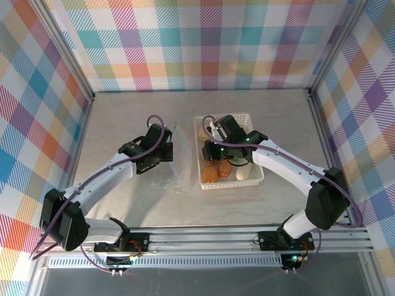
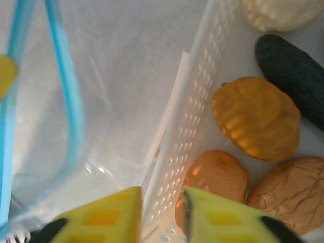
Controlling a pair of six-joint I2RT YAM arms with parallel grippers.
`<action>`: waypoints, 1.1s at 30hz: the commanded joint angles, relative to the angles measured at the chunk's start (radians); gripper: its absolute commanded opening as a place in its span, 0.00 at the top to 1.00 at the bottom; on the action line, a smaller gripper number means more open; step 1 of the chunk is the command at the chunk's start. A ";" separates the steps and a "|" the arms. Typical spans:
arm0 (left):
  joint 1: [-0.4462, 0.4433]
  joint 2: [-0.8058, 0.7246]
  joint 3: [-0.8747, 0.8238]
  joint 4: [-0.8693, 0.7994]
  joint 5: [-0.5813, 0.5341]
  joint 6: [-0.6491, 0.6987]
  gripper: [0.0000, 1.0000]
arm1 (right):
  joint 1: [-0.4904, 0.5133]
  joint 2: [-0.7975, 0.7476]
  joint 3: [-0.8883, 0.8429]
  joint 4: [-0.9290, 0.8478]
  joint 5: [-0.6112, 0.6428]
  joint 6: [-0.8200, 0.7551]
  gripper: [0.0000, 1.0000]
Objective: Place the food in the zip-top bag and seal the zipper
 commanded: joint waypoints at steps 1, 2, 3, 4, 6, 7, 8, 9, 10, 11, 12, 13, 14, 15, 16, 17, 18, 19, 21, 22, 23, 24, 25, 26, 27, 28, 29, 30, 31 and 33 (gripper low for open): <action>-0.023 0.037 0.048 0.022 0.024 0.005 1.00 | -0.005 0.003 0.009 0.032 -0.057 -0.014 0.59; -0.028 0.045 0.053 0.024 0.025 0.004 1.00 | -0.005 0.003 0.011 0.034 -0.058 -0.016 0.56; -0.031 0.051 0.058 0.027 0.026 0.004 1.00 | -0.004 0.003 0.013 0.036 -0.061 -0.015 0.50; -0.033 0.055 0.061 0.028 0.025 0.004 1.00 | -0.004 0.003 0.016 0.038 -0.068 -0.014 0.45; -0.036 0.059 0.067 0.030 0.027 0.004 1.00 | -0.002 0.008 0.020 0.058 -0.101 -0.010 0.39; -0.036 0.059 0.069 0.030 0.027 0.004 1.00 | 0.001 0.011 0.019 0.069 -0.112 -0.004 0.38; -0.038 0.059 0.072 0.030 0.028 0.004 1.00 | 0.006 0.016 0.019 0.083 -0.125 0.004 0.37; -0.038 0.059 0.074 0.030 0.029 0.004 1.00 | 0.008 0.025 0.022 0.100 -0.138 0.013 0.36; -0.039 0.059 0.074 0.031 0.031 0.003 1.00 | 0.012 0.033 0.023 0.114 -0.148 0.022 0.36; -0.039 0.059 0.075 0.033 0.035 0.002 1.00 | 0.016 0.047 0.028 0.128 -0.157 0.034 0.36; -0.041 0.059 0.075 0.035 0.041 0.001 1.00 | 0.019 0.063 0.036 0.137 -0.159 0.043 0.36; -0.041 0.058 0.075 0.039 0.046 -0.001 1.00 | 0.022 0.080 0.046 0.141 -0.160 0.048 0.36; -0.041 0.056 0.075 0.042 0.055 -0.002 1.00 | 0.025 0.100 0.061 0.144 -0.163 0.052 0.37; -0.042 0.054 0.075 0.045 0.064 -0.004 1.00 | 0.029 0.121 0.074 0.146 -0.166 0.052 0.37; -0.042 0.053 0.075 0.047 0.069 -0.004 1.00 | 0.033 0.138 0.086 0.151 -0.169 0.053 0.37; -0.042 0.050 0.076 0.051 0.076 -0.006 1.00 | 0.036 0.155 0.098 0.154 -0.172 0.053 0.37; -0.042 0.049 0.077 0.051 0.077 -0.006 1.00 | 0.038 0.169 0.109 0.158 -0.176 0.054 0.37; -0.042 0.048 0.077 0.052 0.079 -0.005 1.00 | 0.040 0.179 0.117 0.162 -0.177 0.055 0.37; -0.042 0.048 0.077 0.052 0.082 -0.006 1.00 | 0.043 0.196 0.131 0.168 -0.178 0.056 0.37; -0.042 0.048 0.077 0.053 0.084 -0.006 1.00 | 0.044 0.203 0.136 0.169 -0.178 0.055 0.37; -0.042 0.049 0.076 0.053 0.087 -0.006 1.00 | 0.043 0.209 0.140 0.172 -0.178 0.055 0.37; -0.042 0.049 0.075 0.057 0.089 -0.006 1.00 | 0.043 0.218 0.145 0.172 -0.177 0.055 0.38; -0.042 0.051 0.074 0.060 0.093 -0.006 1.00 | 0.044 0.226 0.149 0.171 -0.178 0.054 0.38; -0.042 0.052 0.074 0.062 0.097 -0.007 1.00 | 0.044 0.235 0.152 0.172 -0.177 0.055 0.39; -0.042 0.054 0.074 0.067 0.103 -0.006 1.00 | 0.045 0.247 0.157 0.172 -0.177 0.056 0.41; -0.042 0.054 0.072 0.069 0.109 -0.009 1.00 | 0.044 0.257 0.163 0.169 -0.175 0.057 0.43; -0.042 0.054 0.073 0.071 0.114 -0.008 1.00 | 0.043 0.266 0.168 0.168 -0.174 0.057 0.45; -0.042 0.054 0.072 0.073 0.119 -0.008 1.00 | 0.044 0.273 0.172 0.170 -0.169 0.058 0.47; -0.042 0.054 0.072 0.073 0.124 -0.008 1.00 | 0.044 0.280 0.176 0.170 -0.162 0.059 0.49; -0.042 0.053 0.072 0.074 0.131 -0.010 1.00 | 0.045 0.290 0.186 0.169 -0.143 0.055 0.54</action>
